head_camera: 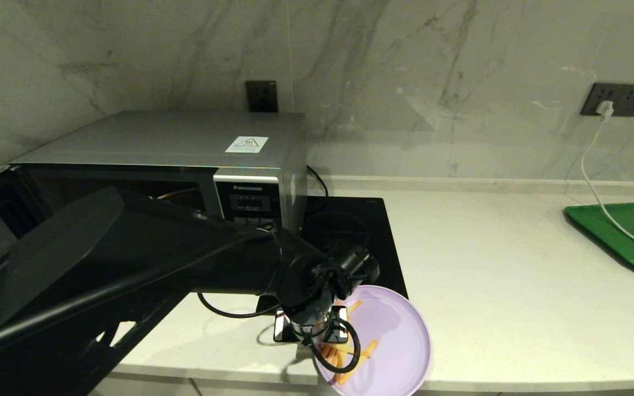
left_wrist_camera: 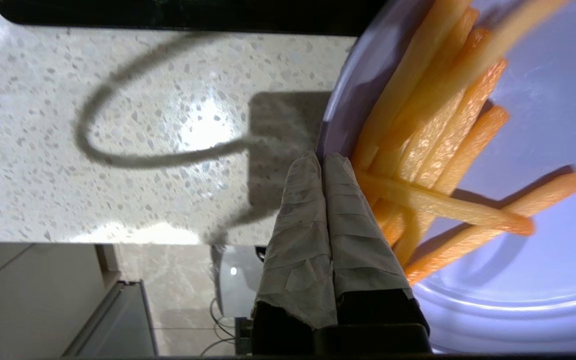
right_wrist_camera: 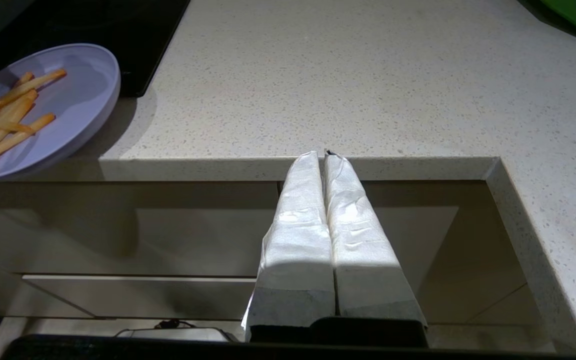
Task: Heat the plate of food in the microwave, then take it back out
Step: Put the plate in the microwave oven
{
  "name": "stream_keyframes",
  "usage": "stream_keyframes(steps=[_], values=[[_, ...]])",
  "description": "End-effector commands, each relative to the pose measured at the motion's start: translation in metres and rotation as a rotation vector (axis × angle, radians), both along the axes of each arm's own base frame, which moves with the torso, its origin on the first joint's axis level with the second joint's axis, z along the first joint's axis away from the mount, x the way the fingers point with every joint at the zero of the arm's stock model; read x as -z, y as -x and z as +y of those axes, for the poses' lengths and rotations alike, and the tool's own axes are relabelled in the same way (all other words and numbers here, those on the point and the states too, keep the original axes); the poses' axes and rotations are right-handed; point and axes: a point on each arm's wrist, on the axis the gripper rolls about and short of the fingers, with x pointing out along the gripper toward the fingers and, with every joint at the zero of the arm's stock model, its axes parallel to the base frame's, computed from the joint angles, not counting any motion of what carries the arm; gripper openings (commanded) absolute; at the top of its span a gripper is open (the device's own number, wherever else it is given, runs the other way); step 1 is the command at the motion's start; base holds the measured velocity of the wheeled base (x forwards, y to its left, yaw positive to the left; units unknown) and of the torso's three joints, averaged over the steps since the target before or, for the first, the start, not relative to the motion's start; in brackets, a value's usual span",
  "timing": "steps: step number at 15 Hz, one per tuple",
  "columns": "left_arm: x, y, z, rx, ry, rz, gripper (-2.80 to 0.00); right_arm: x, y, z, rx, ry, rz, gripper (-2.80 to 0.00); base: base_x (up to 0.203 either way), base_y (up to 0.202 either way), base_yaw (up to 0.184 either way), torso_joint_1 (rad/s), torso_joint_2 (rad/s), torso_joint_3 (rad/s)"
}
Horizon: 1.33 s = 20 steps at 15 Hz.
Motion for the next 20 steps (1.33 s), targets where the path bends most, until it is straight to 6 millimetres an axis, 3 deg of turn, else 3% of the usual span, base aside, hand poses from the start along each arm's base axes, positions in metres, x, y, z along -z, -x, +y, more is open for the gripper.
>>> stream_keyframes(steps=[1,10,14,20], values=[[-0.005,0.001,0.005,-0.025,0.014,0.0,-2.8,0.0,0.0,0.0,-0.001,0.0,0.001,-2.8,0.0,0.0,0.0,0.0,0.0,0.0],[0.003,0.0,0.005,-0.032,0.0,0.01,-2.8,0.0,0.0,0.0,-0.001,0.0,0.001,-2.8,0.0,0.0,0.0,0.0,0.0,0.0],[0.012,-0.01,0.002,-0.067,-0.039,-0.052,-2.8,0.0,0.0,0.0,-0.001,0.0,0.001,-2.8,0.0,0.0,0.0,0.0,0.0,0.0],[0.01,-0.022,-0.003,-0.098,-0.01,-0.09,-2.8,0.0,0.0,0.0,-0.001,0.0,0.001,-2.8,0.0,0.0,0.0,0.0,0.0,0.0]])
